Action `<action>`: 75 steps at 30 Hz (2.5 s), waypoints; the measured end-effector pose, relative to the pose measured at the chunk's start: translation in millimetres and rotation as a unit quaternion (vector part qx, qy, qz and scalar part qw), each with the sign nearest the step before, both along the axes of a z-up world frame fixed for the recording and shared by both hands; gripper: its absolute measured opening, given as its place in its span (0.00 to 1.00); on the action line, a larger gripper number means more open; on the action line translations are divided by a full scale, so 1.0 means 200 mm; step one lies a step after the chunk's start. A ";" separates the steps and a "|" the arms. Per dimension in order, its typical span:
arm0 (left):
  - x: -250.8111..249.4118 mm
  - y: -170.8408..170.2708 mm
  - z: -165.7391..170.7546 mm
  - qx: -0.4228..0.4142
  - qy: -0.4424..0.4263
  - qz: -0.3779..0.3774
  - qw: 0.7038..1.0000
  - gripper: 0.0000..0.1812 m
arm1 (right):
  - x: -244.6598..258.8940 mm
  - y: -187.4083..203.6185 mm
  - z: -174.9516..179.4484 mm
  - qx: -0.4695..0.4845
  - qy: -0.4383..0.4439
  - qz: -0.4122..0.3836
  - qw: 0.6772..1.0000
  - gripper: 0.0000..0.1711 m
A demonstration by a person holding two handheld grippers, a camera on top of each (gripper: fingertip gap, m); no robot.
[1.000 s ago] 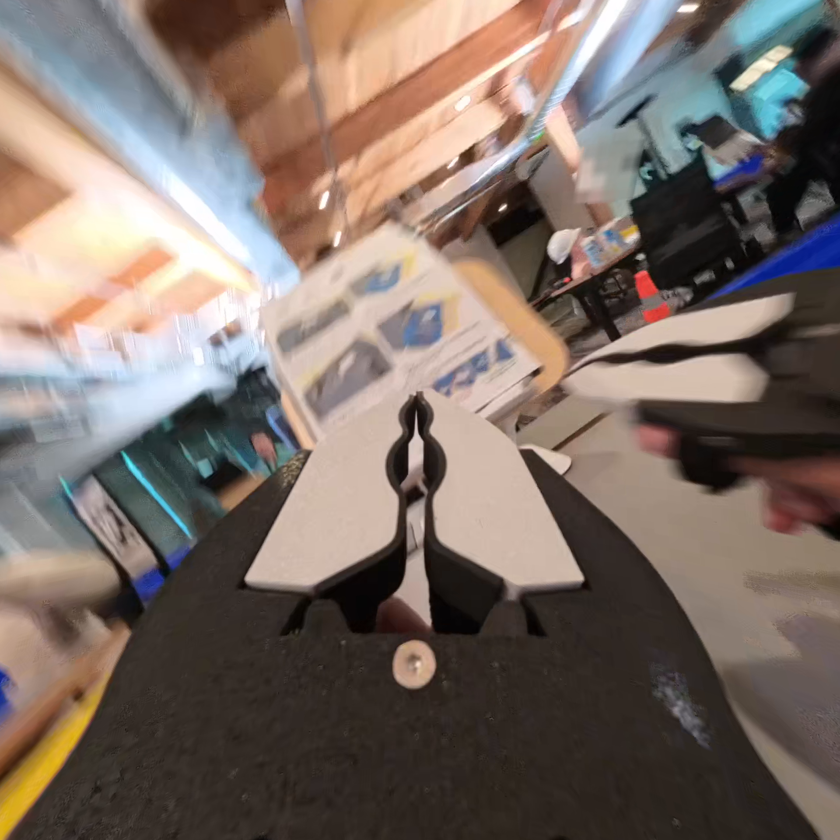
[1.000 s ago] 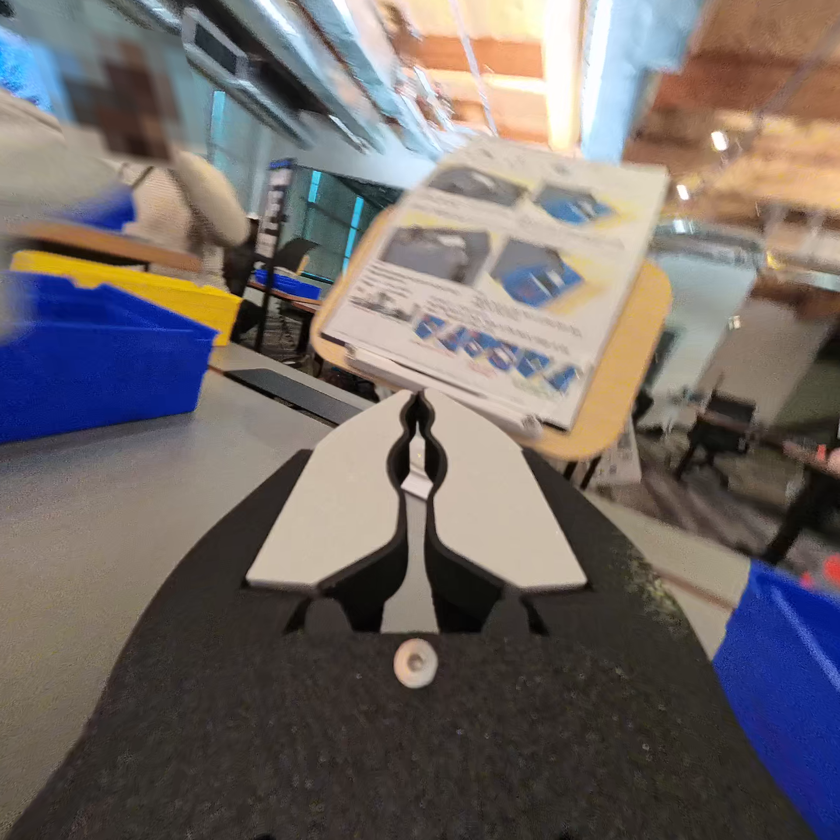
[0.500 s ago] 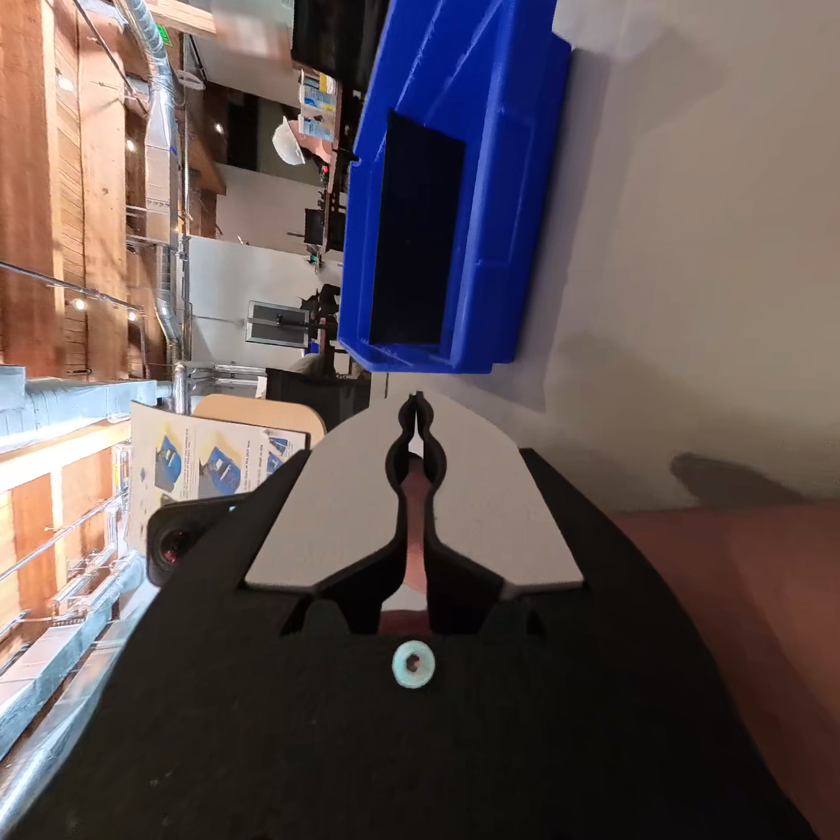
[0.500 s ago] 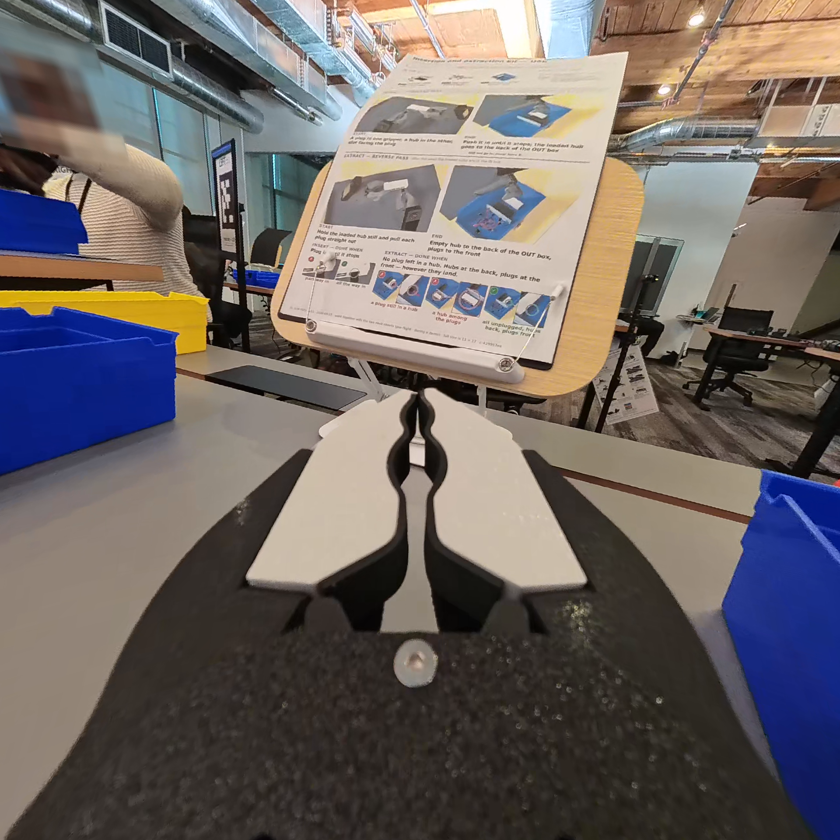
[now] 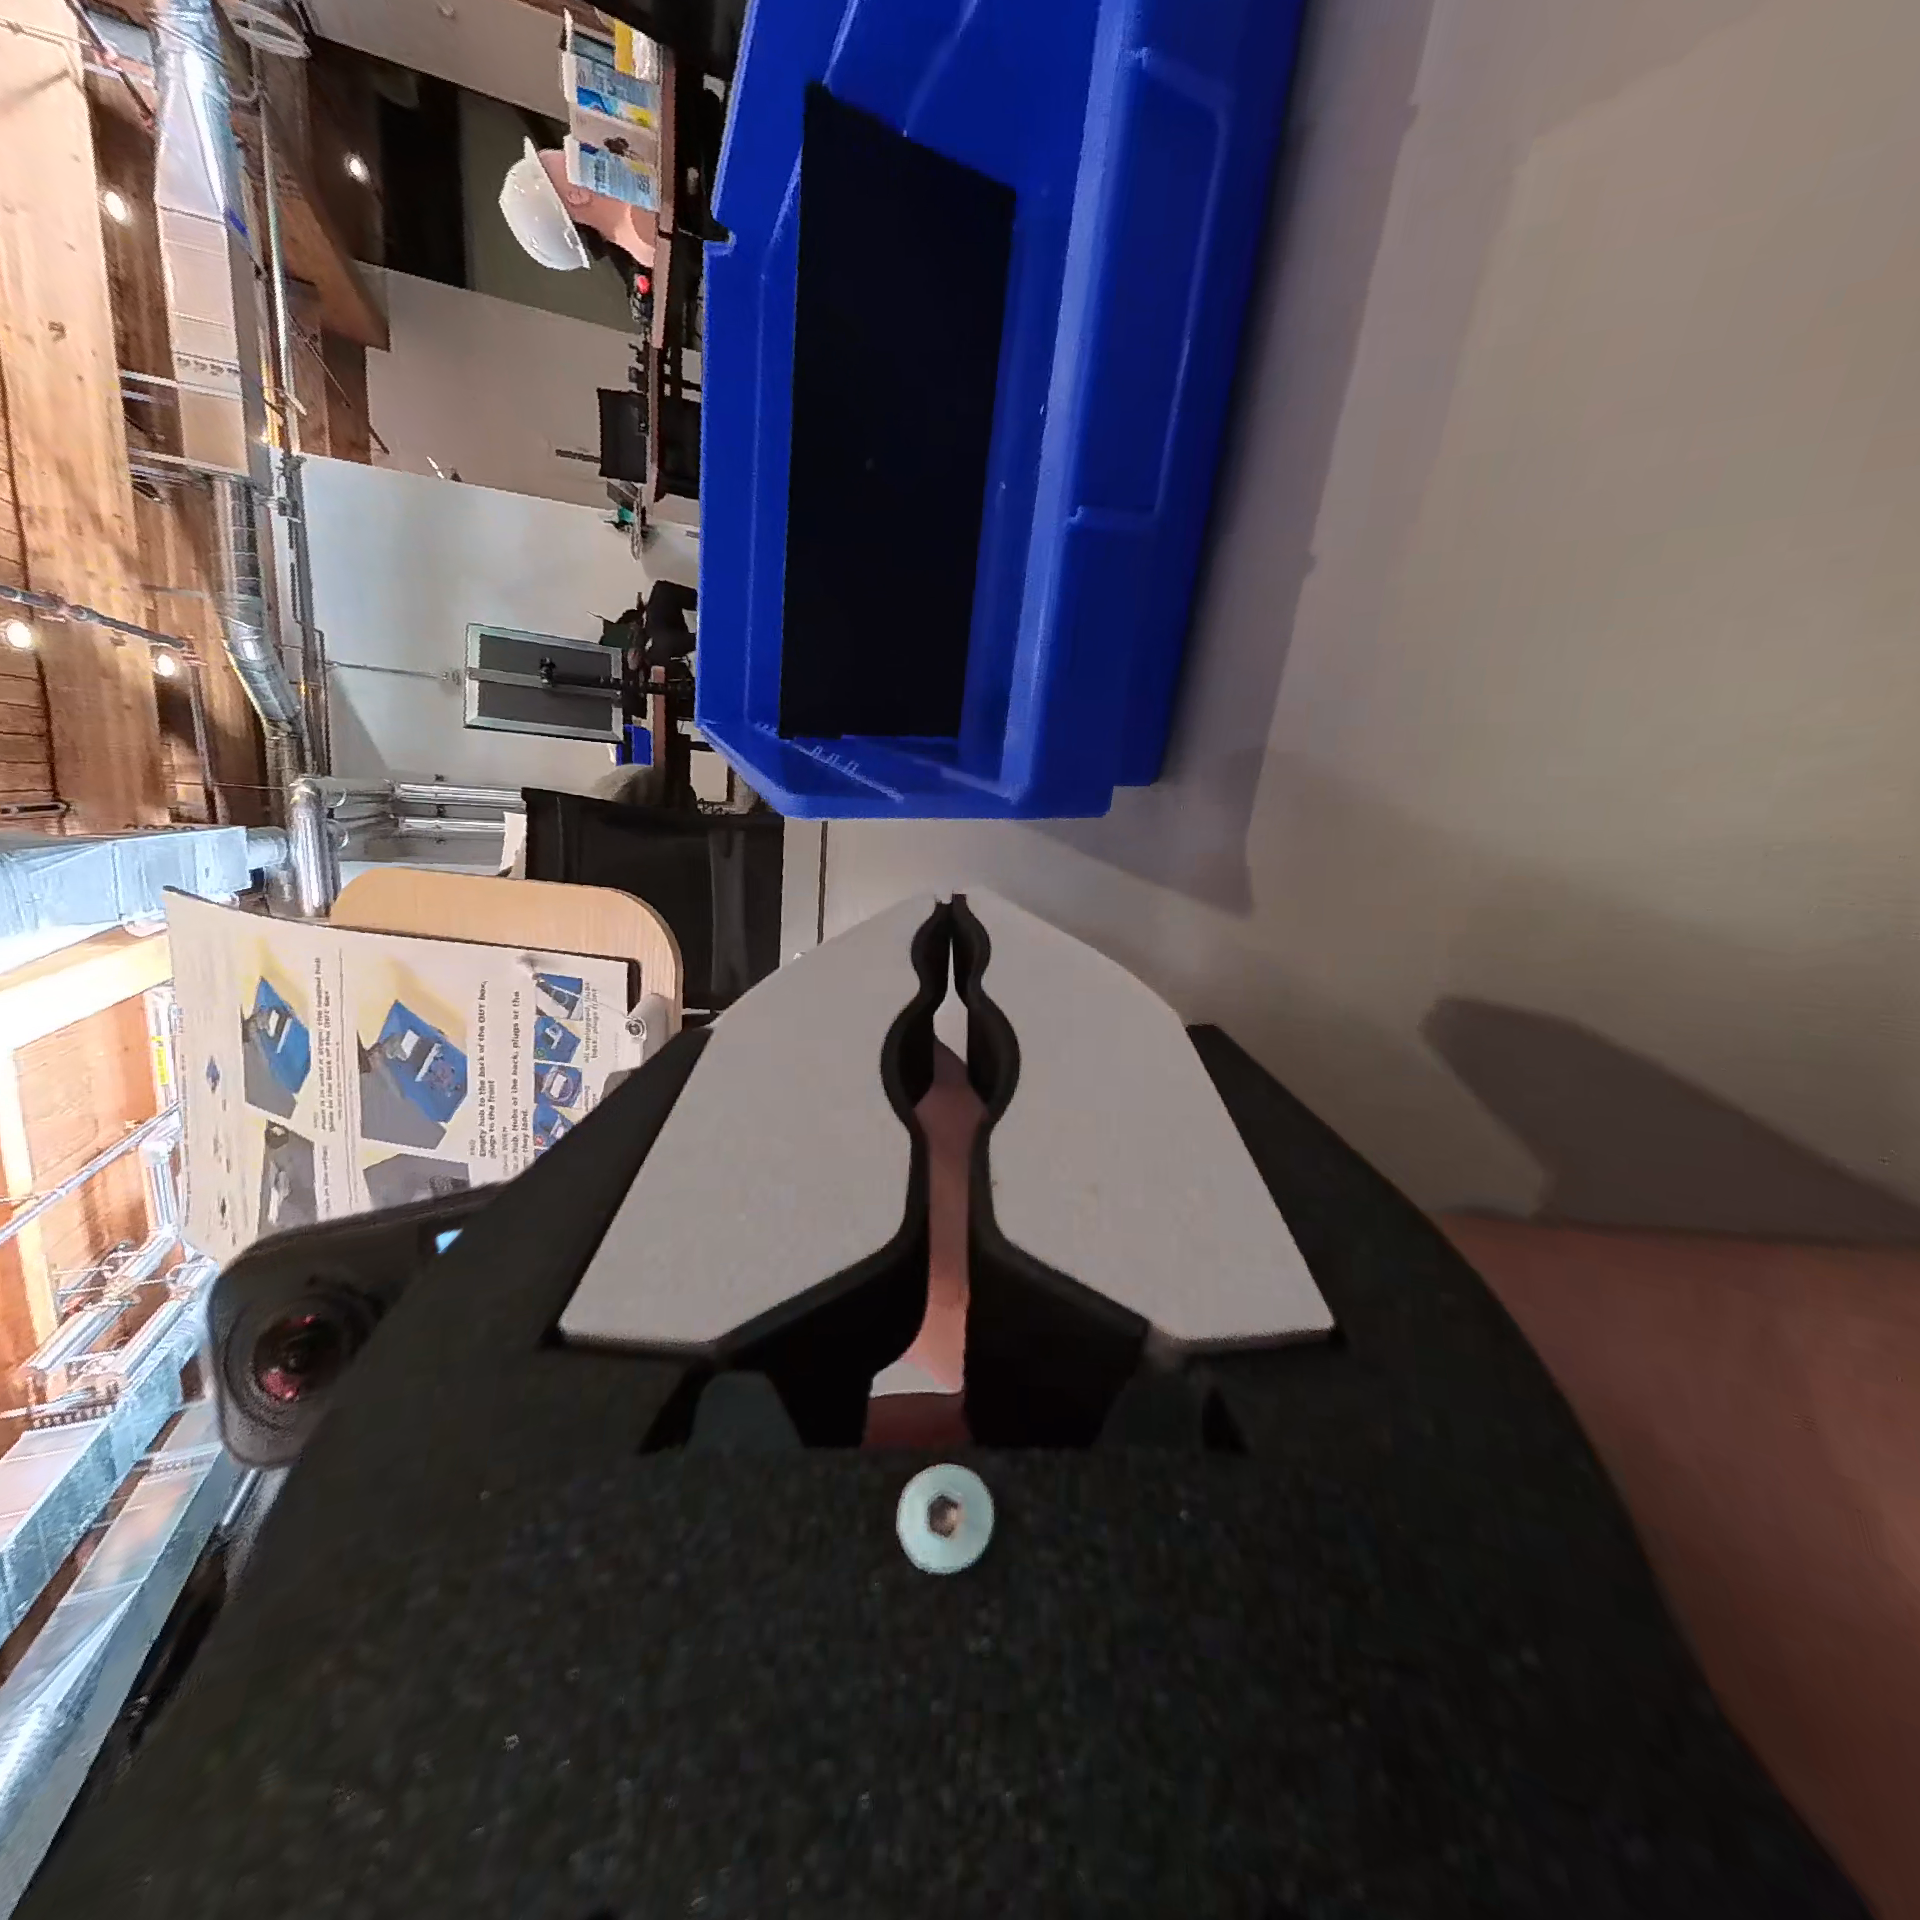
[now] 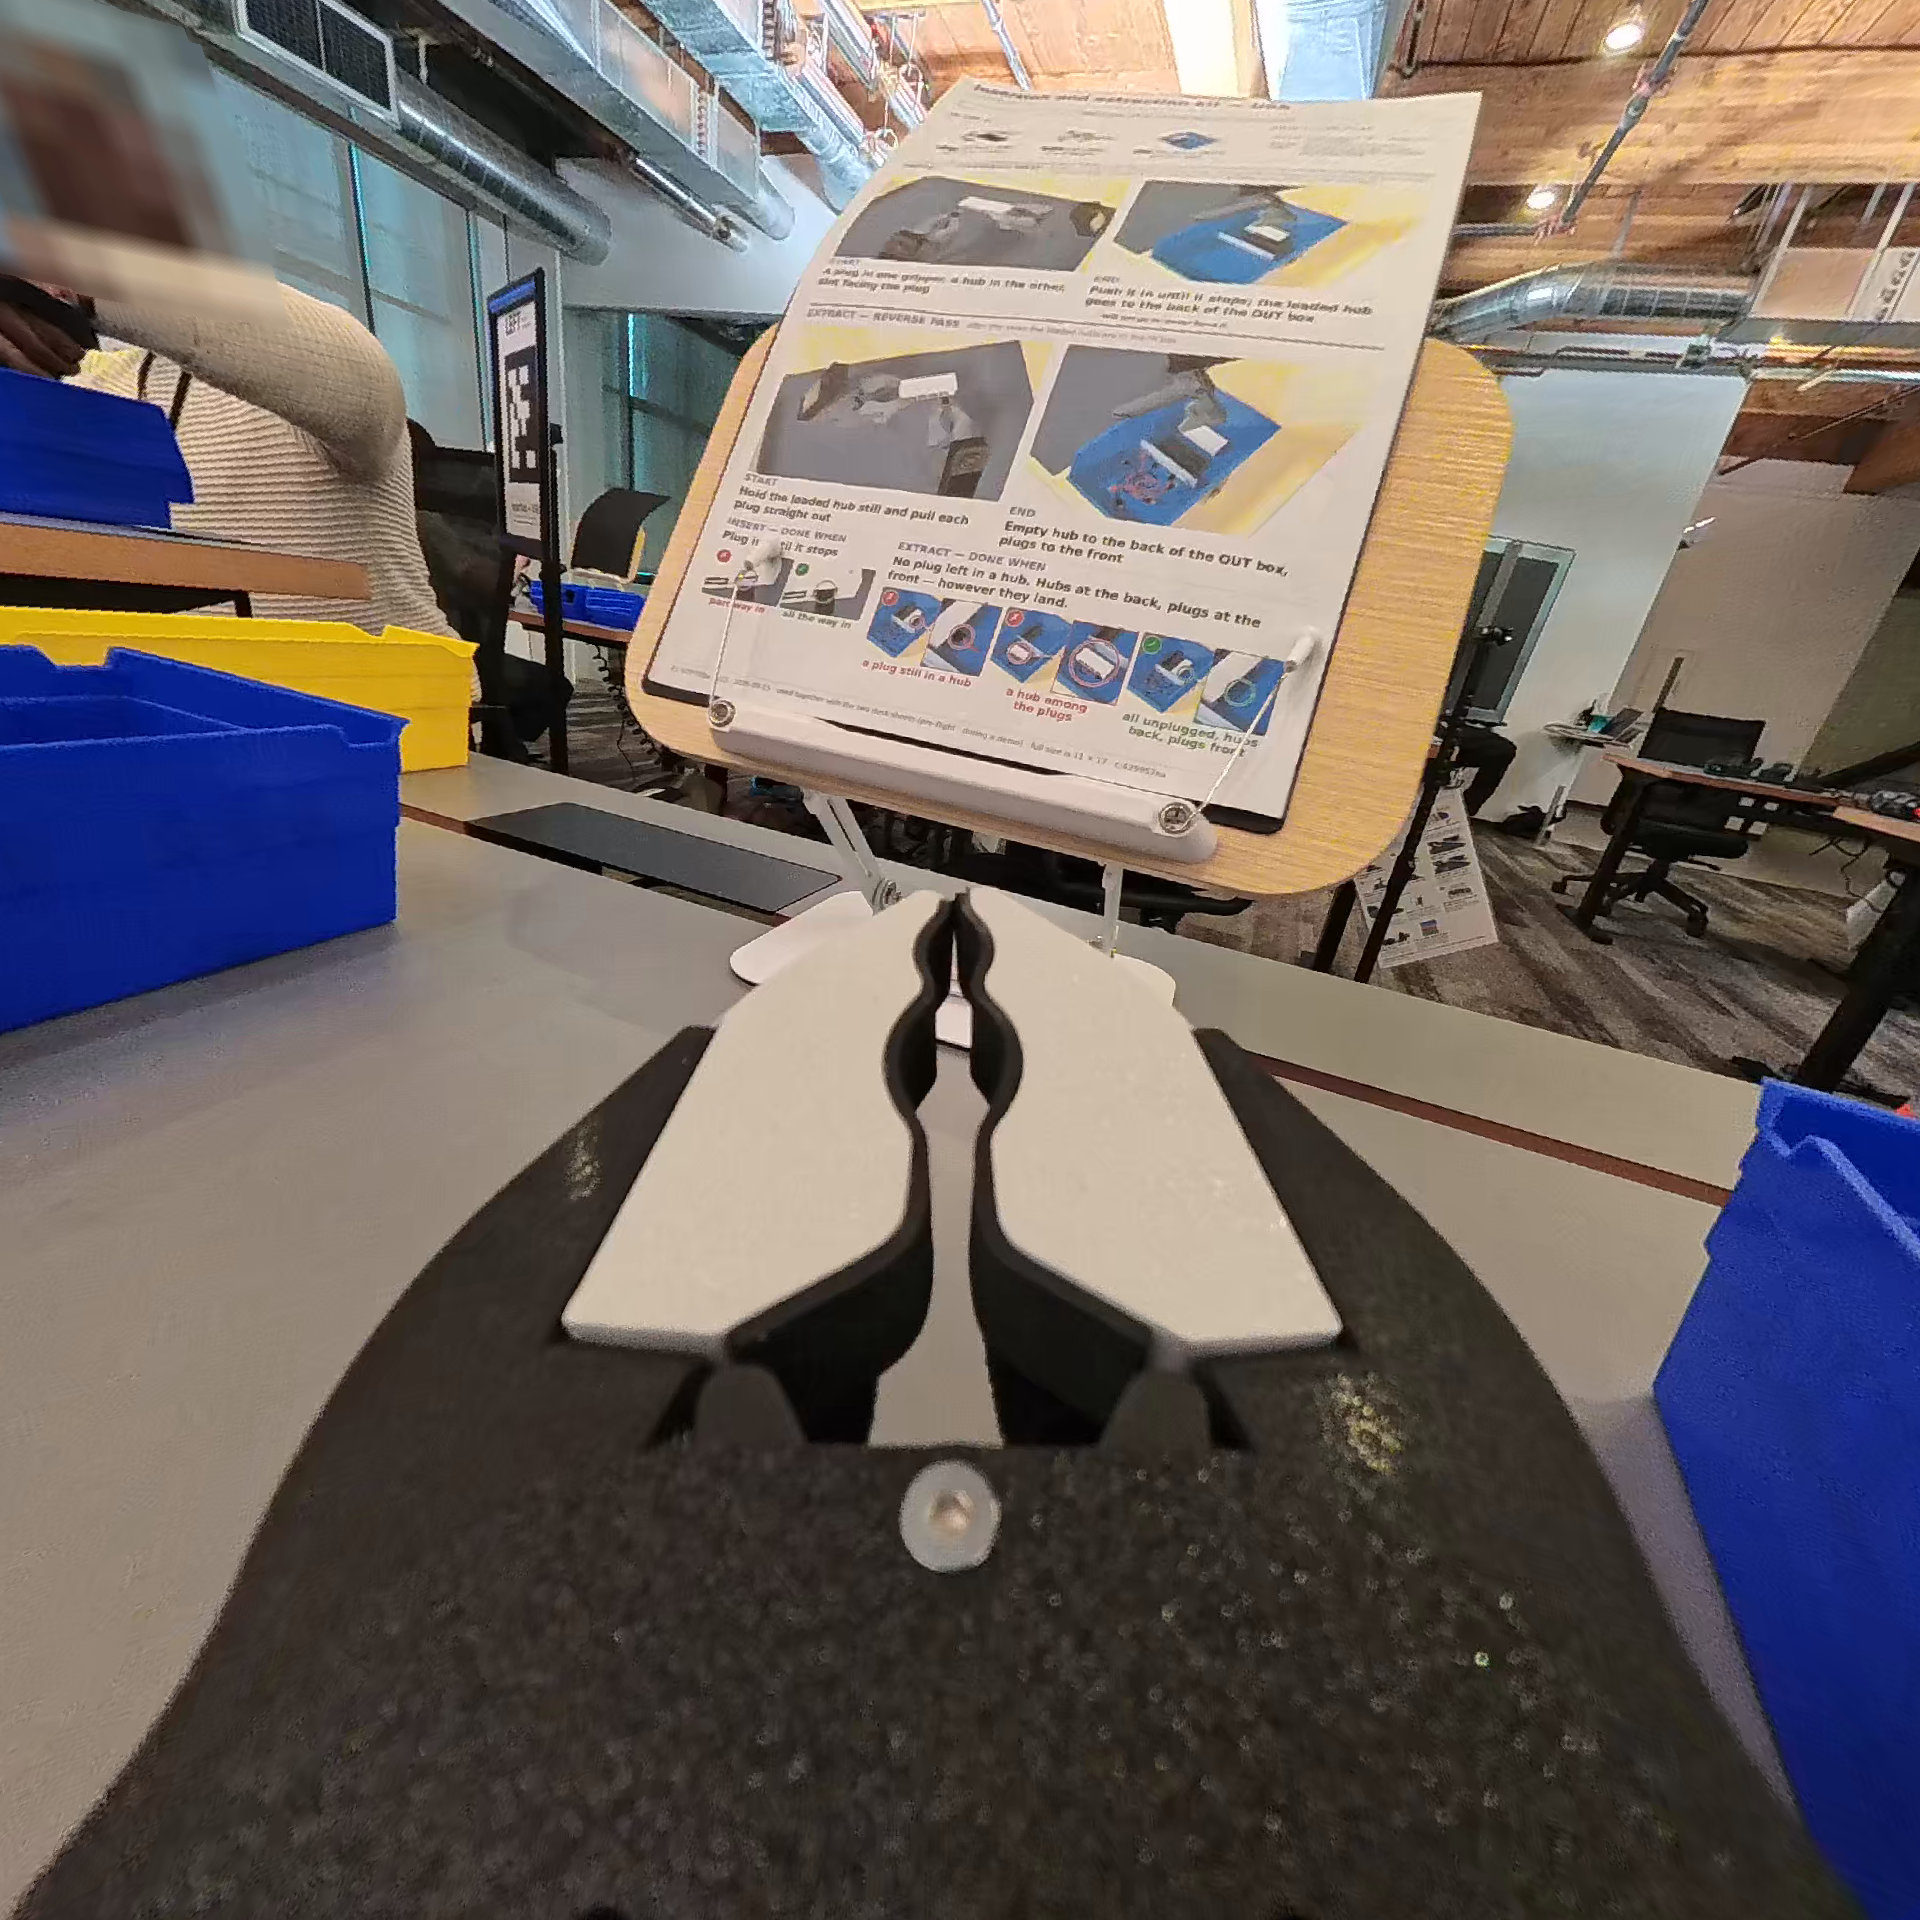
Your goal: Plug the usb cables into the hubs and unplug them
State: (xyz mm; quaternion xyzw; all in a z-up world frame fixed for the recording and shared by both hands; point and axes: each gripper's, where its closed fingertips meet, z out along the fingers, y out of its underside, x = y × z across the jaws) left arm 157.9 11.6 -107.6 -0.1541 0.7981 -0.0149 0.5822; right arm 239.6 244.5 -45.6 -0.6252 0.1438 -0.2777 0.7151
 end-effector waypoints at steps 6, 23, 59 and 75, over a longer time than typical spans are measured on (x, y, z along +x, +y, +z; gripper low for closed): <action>0.02 0.01 -0.01 -0.002 -0.004 0.007 1.000 0.00 | 0.00 0.01 -0.01 -0.004 -0.001 0.002 1.000 0.00; -0.26 0.35 0.53 -0.248 -0.151 -0.048 0.956 0.00 | 0.03 -0.01 -0.04 -0.009 0.018 -0.010 1.000 0.00; 0.04 2.12 0.05 -0.600 -0.205 0.226 0.739 0.49 | 0.17 -0.08 -0.22 -0.090 0.146 -0.082 0.982 0.47; 0.04 2.07 0.02 -0.596 -0.181 0.228 0.749 0.55 | 0.13 -0.05 -0.22 -0.100 0.139 -0.064 0.983 0.46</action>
